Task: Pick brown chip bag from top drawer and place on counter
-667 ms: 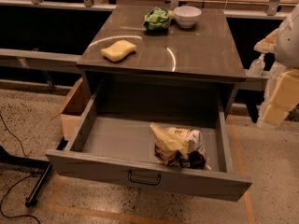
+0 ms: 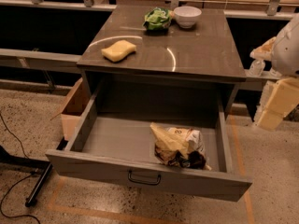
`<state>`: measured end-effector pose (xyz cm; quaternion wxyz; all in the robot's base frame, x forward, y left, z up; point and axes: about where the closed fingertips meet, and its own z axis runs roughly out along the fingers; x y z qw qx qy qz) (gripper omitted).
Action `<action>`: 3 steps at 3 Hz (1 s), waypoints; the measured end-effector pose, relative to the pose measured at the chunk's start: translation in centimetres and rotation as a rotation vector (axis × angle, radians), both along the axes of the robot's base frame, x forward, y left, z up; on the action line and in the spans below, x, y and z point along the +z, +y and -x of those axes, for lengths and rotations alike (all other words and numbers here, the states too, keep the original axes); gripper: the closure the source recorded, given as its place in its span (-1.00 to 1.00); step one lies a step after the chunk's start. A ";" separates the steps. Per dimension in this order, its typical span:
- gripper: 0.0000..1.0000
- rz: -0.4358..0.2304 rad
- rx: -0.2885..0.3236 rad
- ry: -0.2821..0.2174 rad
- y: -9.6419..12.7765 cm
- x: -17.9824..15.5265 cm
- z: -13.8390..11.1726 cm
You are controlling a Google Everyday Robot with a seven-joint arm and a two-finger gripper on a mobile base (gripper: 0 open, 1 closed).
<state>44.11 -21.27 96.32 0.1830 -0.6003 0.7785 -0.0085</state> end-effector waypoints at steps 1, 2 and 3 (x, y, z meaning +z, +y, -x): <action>-1.00 -0.128 0.086 0.024 2.0 -4.0 -0.4; -1.00 -0.225 0.186 0.019 4.2 -8.3 -0.5; -1.00 -0.307 0.242 0.006 5.9 -12.5 -0.6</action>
Offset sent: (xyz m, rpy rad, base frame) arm 0.0076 0.0671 -0.1394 0.3424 -0.0043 0.3033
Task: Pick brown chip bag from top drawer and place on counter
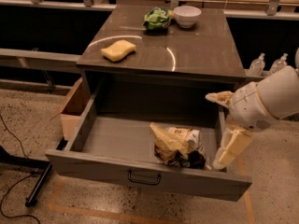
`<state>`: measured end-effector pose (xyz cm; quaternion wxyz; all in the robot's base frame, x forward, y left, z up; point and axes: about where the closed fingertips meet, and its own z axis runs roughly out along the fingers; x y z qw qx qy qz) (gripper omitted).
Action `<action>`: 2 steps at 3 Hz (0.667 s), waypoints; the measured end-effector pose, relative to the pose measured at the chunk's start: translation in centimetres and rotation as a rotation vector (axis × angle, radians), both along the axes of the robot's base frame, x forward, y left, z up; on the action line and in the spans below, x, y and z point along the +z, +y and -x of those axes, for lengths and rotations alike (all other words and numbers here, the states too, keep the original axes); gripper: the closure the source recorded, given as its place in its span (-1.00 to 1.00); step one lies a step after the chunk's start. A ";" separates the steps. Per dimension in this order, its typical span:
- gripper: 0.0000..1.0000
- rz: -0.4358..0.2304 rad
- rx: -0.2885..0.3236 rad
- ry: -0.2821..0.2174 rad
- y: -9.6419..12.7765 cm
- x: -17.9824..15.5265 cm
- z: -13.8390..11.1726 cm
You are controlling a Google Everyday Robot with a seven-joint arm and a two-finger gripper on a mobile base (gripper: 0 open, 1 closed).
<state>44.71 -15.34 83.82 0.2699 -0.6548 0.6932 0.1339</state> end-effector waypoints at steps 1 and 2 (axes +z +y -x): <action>-1.00 -0.045 0.009 -0.001 1.8 -3.8 -0.6; -1.00 -0.067 0.021 0.002 3.6 -6.8 -1.2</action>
Offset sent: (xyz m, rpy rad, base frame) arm 0.0216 0.0539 -0.1057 0.0952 0.0059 0.0299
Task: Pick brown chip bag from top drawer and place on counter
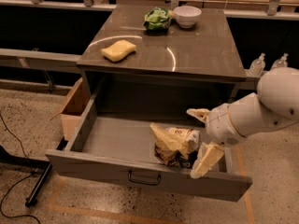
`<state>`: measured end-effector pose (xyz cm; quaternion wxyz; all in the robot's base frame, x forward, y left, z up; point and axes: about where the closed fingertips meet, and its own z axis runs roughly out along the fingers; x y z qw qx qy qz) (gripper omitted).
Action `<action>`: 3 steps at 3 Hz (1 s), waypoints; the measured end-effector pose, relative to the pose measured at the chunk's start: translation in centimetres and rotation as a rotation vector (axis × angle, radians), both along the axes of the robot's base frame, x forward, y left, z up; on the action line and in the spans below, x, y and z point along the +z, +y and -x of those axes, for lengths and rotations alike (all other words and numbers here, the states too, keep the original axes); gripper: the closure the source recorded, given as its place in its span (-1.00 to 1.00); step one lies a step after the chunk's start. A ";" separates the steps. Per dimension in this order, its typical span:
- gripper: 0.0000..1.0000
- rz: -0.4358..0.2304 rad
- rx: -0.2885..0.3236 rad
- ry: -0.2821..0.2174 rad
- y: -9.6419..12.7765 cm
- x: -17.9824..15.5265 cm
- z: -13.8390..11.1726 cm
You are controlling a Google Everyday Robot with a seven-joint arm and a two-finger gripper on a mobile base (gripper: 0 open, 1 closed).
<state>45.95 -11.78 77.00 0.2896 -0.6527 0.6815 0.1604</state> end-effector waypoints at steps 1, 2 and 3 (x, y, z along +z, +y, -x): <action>-0.65 -0.020 0.035 0.019 1.8 -1.8 -0.2; -0.17 -0.021 0.041 0.021 2.1 -1.9 -0.2; 0.28 -0.019 0.043 0.020 2.2 -1.8 -0.1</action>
Offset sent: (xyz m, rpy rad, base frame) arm 0.0019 0.0176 -0.0169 0.0190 0.0183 0.0337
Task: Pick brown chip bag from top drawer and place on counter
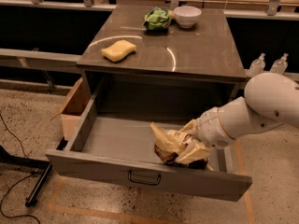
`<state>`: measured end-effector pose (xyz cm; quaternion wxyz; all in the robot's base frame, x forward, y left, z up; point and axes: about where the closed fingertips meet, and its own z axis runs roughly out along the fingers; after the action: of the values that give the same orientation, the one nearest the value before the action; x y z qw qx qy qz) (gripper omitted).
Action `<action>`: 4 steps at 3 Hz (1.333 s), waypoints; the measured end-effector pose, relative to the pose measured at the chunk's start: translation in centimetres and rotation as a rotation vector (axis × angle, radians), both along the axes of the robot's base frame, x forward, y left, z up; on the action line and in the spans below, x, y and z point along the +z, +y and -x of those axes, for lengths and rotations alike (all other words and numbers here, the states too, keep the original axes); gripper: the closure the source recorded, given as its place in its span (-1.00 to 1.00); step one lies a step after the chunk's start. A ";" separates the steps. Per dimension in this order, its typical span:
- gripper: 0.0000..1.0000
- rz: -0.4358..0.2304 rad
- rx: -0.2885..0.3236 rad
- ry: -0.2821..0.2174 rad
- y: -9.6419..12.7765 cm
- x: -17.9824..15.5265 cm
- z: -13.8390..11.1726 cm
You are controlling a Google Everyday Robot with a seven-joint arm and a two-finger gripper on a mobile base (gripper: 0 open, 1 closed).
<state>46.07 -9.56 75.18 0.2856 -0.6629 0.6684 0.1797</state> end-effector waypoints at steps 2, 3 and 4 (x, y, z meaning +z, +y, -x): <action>1.00 0.010 -0.061 -0.122 -0.8 3.7 -2.7; 1.00 0.041 -0.087 -0.243 -1.8 8.2 -4.7; 1.00 0.083 -0.098 -0.357 -2.4 12.0 -6.5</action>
Offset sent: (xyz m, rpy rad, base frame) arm 0.0626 -0.0240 0.0914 -0.0385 -0.2785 -0.1138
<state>52.57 -11.97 87.20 0.3806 -0.6623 0.6452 0.0173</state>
